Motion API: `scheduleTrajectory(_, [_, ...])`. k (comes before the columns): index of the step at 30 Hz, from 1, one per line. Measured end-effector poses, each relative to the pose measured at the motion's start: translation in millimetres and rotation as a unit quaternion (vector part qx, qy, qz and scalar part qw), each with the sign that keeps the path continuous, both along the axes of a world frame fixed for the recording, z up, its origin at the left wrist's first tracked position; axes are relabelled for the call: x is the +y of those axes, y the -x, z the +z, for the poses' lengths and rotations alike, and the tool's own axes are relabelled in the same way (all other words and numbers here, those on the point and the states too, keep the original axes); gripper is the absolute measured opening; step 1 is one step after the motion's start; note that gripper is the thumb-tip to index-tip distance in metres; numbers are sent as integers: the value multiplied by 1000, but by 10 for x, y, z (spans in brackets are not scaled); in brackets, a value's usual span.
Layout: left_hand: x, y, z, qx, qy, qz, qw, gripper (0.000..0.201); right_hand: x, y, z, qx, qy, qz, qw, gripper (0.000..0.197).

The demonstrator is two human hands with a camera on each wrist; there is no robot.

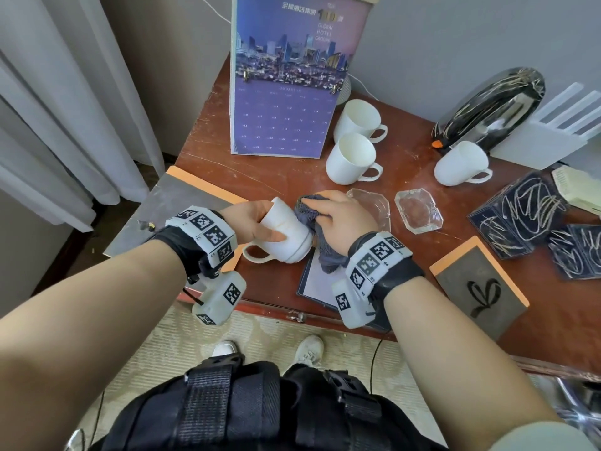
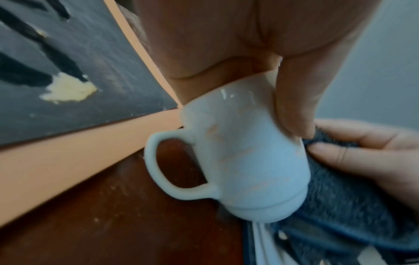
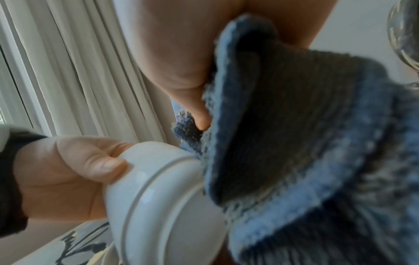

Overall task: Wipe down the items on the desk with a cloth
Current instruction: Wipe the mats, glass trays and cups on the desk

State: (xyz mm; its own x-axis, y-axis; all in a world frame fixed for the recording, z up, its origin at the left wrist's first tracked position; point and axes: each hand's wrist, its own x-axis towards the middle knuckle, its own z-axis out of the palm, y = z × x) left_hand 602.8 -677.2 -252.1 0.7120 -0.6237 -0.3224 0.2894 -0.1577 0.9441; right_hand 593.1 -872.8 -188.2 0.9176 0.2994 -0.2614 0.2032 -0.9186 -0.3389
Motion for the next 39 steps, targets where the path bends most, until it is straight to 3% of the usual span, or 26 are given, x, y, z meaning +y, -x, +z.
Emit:
scheduleTrajectory(2, [-6,-3,-50,-1,11,9,1000,90,66,-41,25,-27,-27,8,999,45])
scheduleTrajectory(3, [-12,-2,-63,4,24,14,1000,94,122,-47,35,-40,-37,22,998,45])
scheduleTrajectory(6, [-6,-20,-117,23,49,11,998,80,268,-18,-47,-27,-35,55,998,42])
scheduleTrajectory(9, [13,-28,-201,25,48,47,997,58,169,26,-107,38,-75,-2,996,38])
scheduleTrajectory(11, [30,-34,-235,29,46,71,996,46,-2,71,-87,33,-3,40,999,43])
scheduleTrajectory(14, [31,-46,-203,21,50,48,997,72,-131,83,41,25,112,123,986,42])
scheduleTrajectory(16, [31,-42,-149,25,65,35,997,81,-26,12,88,-11,105,122,987,43])
scheduleTrajectory(19, [24,-38,-83,14,45,11,999,76,278,-79,13,-40,27,88,995,43])
scheduleTrajectory(23, [66,-45,-51,-9,-7,3,1000,48,263,86,-78,-8,41,77,996,44])
scheduleTrajectory(28, [61,-25,-46,-27,-63,36,997,59,-91,109,-6,52,83,51,994,50])
scheduleTrajectory(30, [72,-1,-95,-42,-92,24,995,74,-64,92,42,26,126,94,987,44])
scheduleTrajectory(32, [128,48,-169,-43,-97,-3,994,86,-42,85,38,6,139,110,984,51])
scheduleTrajectory(34, [151,120,-127,-61,-130,-31,989,79,-41,59,0,15,110,83,990,48])
scheduleTrajectory(37, [134,157,-94,-113,-215,4,970,48,18,10,13,20,56,42,997,40])
scheduleTrajectory(39, [116,182,-66,-129,-238,26,962,40,162,-7,69,-19,40,60,997,40])
